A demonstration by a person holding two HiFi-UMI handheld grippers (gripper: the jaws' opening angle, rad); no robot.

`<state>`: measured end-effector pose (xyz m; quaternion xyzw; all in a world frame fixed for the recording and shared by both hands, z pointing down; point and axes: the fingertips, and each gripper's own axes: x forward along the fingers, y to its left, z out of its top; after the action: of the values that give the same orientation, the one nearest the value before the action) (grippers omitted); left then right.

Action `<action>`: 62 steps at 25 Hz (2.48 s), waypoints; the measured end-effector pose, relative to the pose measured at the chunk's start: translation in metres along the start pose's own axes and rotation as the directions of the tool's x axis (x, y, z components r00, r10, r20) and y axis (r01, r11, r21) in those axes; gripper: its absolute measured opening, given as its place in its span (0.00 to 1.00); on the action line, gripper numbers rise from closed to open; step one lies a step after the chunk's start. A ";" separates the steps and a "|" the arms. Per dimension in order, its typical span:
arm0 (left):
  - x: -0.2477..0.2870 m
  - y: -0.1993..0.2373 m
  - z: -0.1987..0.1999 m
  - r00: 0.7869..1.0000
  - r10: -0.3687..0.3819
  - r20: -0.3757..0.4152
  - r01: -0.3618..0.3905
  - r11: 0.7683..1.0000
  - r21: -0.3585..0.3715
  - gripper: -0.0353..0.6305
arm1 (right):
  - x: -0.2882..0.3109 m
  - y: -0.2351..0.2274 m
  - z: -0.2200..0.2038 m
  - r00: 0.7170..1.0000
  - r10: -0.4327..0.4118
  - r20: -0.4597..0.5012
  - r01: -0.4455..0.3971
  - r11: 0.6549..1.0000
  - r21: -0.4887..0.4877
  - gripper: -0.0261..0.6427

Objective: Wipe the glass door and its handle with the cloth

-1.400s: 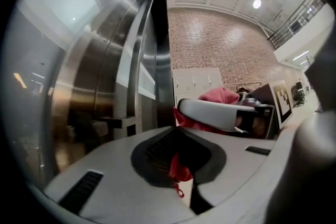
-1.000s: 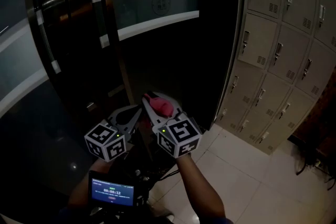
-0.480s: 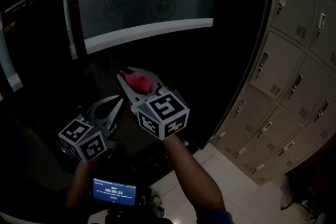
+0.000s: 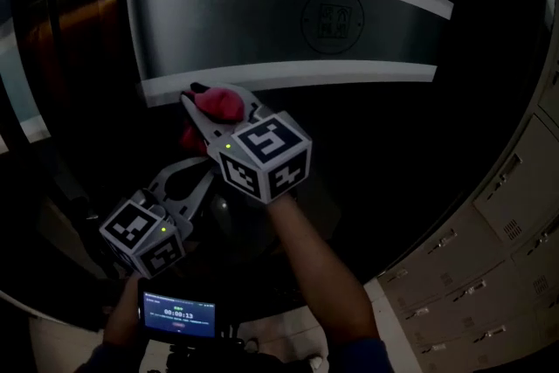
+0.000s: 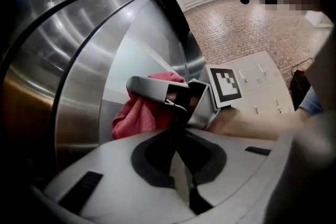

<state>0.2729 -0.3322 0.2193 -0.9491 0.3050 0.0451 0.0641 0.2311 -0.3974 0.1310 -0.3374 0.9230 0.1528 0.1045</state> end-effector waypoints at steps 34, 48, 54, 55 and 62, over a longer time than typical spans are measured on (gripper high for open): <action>0.224 -0.075 -0.057 0.950 0.308 -0.061 -0.309 0.951 -0.014 0.07 | -0.330 -0.360 -0.001 0.964 -0.265 0.006 0.265 0.964 0.011 0.16; 0.088 -0.012 -0.056 0.877 0.479 -0.051 -0.477 0.878 0.034 0.07 | -0.152 -0.107 -0.050 0.984 0.149 0.096 -0.156 0.985 0.078 0.16; 0.016 0.015 -0.044 0.844 0.532 -0.070 -0.525 0.846 0.099 0.07 | -0.060 -0.008 -0.079 0.962 0.248 0.116 -0.264 0.953 0.152 0.16; 0.006 0.020 -0.046 0.841 0.537 -0.070 -0.528 0.842 0.109 0.07 | -0.049 0.000 -0.081 0.962 0.249 0.116 -0.265 0.951 0.161 0.16; -0.023 0.037 -0.056 0.844 0.530 -0.083 -0.520 0.846 0.112 0.07 | -0.016 0.024 -0.087 0.963 0.247 0.110 -0.262 0.952 0.158 0.16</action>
<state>0.2353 -0.3576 0.2737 -0.8267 0.5579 -0.0050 0.0725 0.2194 -0.4006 0.2215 -0.1983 0.9629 0.1002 0.1534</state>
